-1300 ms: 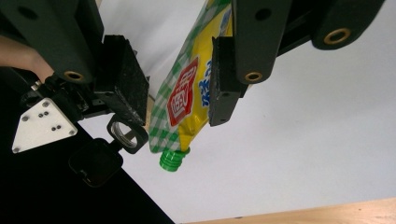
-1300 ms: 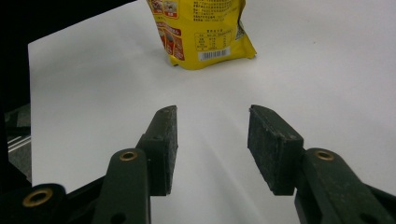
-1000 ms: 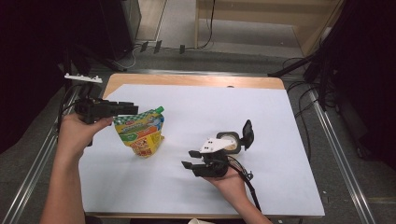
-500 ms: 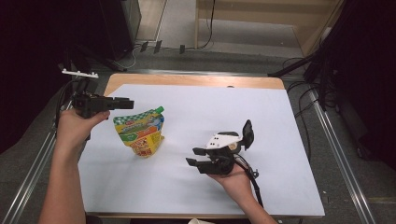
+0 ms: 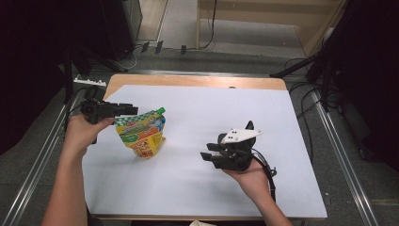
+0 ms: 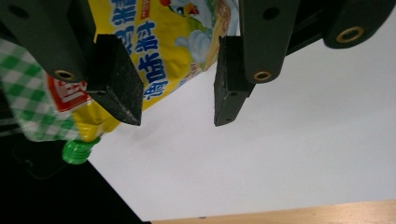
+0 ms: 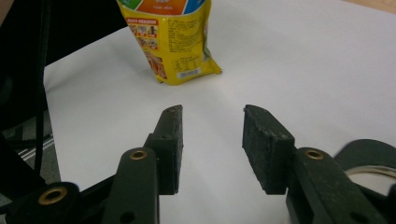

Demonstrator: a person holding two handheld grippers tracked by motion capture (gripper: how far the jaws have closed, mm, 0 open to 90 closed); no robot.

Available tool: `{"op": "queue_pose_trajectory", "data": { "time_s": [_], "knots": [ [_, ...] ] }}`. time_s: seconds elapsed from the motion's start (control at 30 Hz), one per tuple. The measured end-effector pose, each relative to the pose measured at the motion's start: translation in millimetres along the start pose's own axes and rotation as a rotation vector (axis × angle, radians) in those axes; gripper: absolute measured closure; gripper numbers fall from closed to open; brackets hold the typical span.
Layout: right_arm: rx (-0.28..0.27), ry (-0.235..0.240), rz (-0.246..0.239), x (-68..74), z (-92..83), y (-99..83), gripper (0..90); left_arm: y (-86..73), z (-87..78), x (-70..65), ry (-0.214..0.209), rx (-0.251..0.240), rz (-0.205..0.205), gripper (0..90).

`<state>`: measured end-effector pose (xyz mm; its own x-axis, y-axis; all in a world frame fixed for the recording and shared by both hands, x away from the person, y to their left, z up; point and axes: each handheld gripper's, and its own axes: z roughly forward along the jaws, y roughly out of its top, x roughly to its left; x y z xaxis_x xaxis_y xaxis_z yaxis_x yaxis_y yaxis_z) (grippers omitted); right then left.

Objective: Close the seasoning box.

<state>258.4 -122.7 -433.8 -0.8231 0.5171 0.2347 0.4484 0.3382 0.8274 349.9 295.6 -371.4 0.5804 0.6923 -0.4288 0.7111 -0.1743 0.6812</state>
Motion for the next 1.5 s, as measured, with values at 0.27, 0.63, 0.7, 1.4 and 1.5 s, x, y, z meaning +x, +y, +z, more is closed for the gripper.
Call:
{"op": "queue_pose_trajectory", "data": {
  "time_s": [0.27, 0.63, 0.7, 1.4, 1.5],
  "knots": [
    [0.000, -0.021, 0.015, -10.2, -18.0, 4.4, 65.0, -3.5, 4.2, 2.4, 0.010, -0.014, -0.035, 49.4],
    [-0.002, -0.037, 0.029, -22.7, -43.1, 10.2, 80.0, -9.2, 4.9, 9.5, 0.013, -0.004, -0.060, 47.7],
    [-0.004, -0.041, 0.032, -25.8, -48.7, 11.0, 83.6, -10.0, 5.0, 10.2, 0.014, -0.004, -0.053, 47.3],
    [-0.061, -0.136, 0.096, -54.2, -111.2, 16.4, 90.0, -14.2, 6.6, 14.1, 0.007, -0.004, -0.055, 45.4],
    [-0.075, -0.154, 0.100, -58.1, -120.5, 15.9, 90.0, -14.1, 5.8, 13.1, 0.006, -0.012, -0.046, 45.1]
  ]
}}
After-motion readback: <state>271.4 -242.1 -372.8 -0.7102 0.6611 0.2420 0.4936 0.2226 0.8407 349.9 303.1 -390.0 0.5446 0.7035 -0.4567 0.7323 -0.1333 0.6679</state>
